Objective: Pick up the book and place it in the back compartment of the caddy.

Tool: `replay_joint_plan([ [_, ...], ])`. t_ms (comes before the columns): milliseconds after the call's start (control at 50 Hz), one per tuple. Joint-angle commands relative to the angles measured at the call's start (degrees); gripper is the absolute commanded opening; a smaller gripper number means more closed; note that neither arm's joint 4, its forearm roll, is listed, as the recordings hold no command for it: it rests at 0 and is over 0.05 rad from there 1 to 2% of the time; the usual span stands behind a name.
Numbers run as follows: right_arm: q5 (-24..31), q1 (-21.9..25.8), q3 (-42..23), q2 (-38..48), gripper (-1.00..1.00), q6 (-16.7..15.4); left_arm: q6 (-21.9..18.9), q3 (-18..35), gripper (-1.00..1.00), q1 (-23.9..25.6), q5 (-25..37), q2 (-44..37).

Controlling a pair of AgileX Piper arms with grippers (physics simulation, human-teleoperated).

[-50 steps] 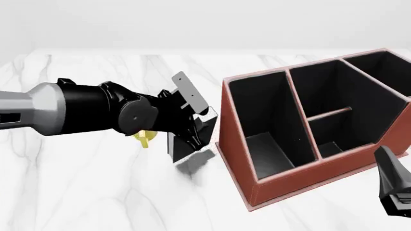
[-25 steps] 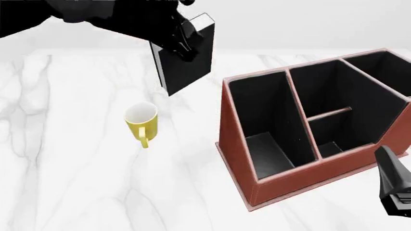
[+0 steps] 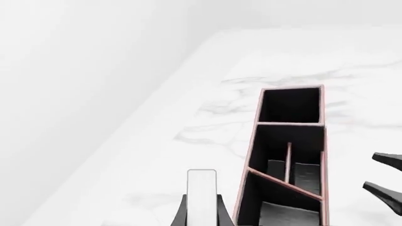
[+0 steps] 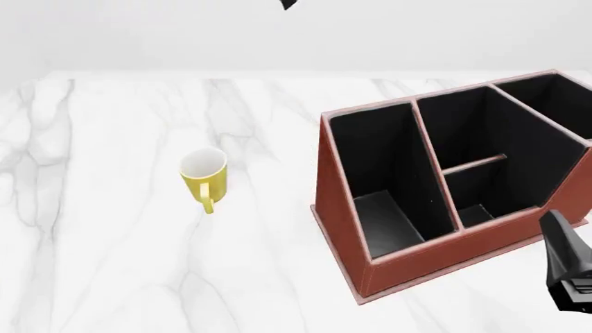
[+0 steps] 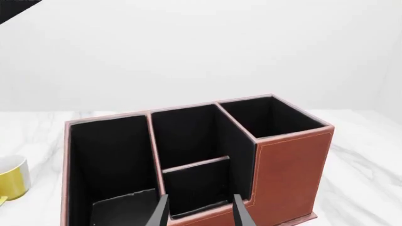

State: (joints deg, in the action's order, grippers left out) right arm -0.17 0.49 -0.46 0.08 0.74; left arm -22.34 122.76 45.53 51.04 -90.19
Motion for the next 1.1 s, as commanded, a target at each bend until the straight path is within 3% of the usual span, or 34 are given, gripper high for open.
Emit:
replay_joint_plan([
  [20,0.0,0.1,0.0,0.0,1.00,0.1,1.3,6.8,-1.00,6.3,0.6,-1.8],
  [100,0.0,0.1,-0.1,0.0,1.00,0.1,1.1,-1.0,-1.00,8.4,-5.5,-0.8],
  [200,0.0,0.1,0.0,0.0,1.00,0.0,2.3,-7.0,-1.00,11.6,-11.8,-0.9],
  [340,-0.1,0.0,0.0,0.0,1.00,0.0,2.7,-12.3,-1.00,14.4,-19.0,-1.1],
  [380,-0.1,0.1,0.1,0.0,1.00,-0.1,4.2,-12.9,-1.00,15.8,-20.6,-1.6],
  [760,-0.3,0.2,0.2,0.0,1.00,-0.3,5.5,-18.4,-1.00,17.9,-29.2,-7.2],
  [1100,-0.2,0.2,0.3,0.0,1.00,-0.2,3.9,-12.9,-1.00,19.5,-28.1,-14.6],
])
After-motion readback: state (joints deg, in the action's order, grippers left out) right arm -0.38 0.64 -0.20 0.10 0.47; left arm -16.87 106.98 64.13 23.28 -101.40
